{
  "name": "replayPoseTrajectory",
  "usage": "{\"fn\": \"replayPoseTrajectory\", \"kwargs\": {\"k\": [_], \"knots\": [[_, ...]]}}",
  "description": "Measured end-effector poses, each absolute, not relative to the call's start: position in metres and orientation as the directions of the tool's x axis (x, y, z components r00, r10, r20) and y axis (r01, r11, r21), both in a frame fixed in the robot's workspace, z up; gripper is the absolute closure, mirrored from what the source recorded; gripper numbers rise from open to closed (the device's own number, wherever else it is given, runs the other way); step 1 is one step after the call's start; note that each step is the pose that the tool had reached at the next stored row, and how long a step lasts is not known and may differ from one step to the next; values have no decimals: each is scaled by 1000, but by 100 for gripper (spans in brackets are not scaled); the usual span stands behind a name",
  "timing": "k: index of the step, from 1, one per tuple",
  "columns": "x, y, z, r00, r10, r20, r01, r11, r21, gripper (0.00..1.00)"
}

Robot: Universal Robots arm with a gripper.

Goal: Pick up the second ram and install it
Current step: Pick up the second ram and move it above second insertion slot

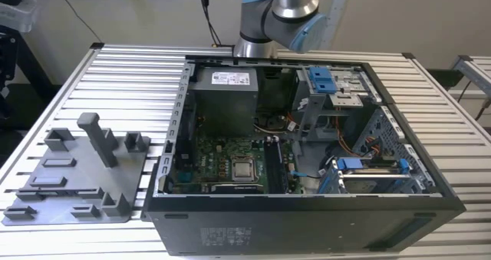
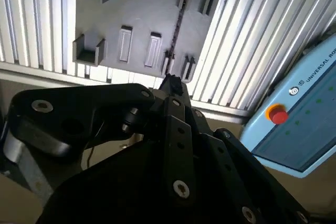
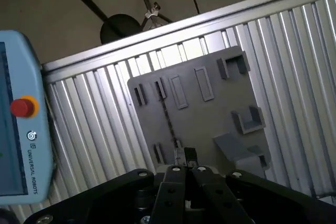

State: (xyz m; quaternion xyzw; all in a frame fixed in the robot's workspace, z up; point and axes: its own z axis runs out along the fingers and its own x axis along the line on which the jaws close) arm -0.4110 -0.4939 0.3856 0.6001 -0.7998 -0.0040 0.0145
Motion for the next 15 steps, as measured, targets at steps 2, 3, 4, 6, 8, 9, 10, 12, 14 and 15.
{"fn": "replayPoseTrajectory", "kwargs": {"k": [2, 3, 4, 6, 8, 9, 10, 12, 14, 15], "knots": [[-411, -494, 385, -243, -970, 18, -970, 243, 24, 89], [-411, -494, 385, -226, -974, 18, -974, 226, 24, 89], [-411, -494, 385, -208, -978, 18, -978, 209, 24, 89], [-411, -494, 384, -172, -985, 18, -985, 173, 24, 89], [-411, -494, 384, -138, -990, 18, -990, 139, 24, 89], [-411, -494, 384, -121, -992, 18, -992, 121, 24, 89], [-411, -494, 384, -104, -994, 18, -994, 104, 24, 89], [-411, -494, 383, -73, -997, 18, -997, 73, 24, 89], [-411, -494, 383, -44, -999, 18, -999, 45, 24, 89], [-411, -494, 383, -35, -999, 18, -999, 36, 24, 89]]}}
